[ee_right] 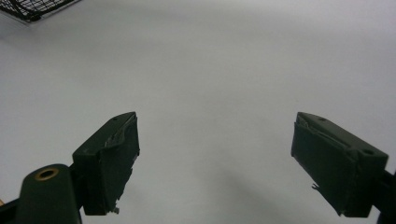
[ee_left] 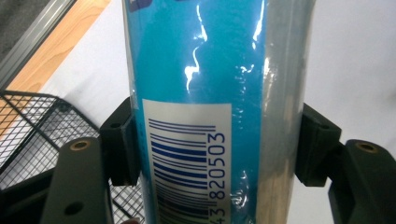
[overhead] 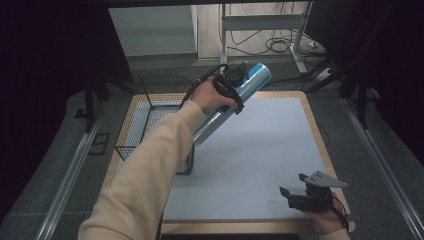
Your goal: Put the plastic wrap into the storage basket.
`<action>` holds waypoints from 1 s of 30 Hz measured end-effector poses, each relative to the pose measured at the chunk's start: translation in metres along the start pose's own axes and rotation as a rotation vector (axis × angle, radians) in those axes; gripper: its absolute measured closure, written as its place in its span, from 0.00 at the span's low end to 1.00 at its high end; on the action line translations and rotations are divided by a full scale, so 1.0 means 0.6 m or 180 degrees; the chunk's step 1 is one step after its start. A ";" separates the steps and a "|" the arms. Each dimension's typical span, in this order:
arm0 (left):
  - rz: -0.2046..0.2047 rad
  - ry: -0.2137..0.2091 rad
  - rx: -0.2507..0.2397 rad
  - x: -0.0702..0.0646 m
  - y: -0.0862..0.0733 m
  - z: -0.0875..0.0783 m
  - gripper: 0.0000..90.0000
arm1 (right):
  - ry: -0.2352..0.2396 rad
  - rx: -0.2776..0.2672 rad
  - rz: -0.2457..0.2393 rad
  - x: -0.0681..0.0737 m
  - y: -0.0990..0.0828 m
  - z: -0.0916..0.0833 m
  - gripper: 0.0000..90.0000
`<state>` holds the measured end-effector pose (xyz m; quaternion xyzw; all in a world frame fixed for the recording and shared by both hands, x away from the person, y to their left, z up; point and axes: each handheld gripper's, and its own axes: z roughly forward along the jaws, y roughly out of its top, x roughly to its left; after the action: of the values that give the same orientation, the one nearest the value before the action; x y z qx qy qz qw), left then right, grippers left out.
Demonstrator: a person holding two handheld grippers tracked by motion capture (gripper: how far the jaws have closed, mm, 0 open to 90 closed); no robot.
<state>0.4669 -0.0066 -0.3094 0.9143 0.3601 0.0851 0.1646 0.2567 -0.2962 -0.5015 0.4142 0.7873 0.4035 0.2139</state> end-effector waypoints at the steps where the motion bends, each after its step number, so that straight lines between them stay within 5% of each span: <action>1: 0.0000 0.0000 0.0000 0.000 0.000 0.000 0.35 | 0.0000 0.0000 0.0000 0.000 0.000 0.000 0.17; 30: -0.0285 0.0225 0.0069 0.080 -0.050 0.006 0.35 | -0.0020 0.0019 0.0003 -0.002 -0.002 0.002 0.17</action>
<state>0.4837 0.0459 -0.3217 0.8955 0.4072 0.1060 0.1455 0.2577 -0.2967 -0.5034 0.4165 0.7877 0.3999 0.2150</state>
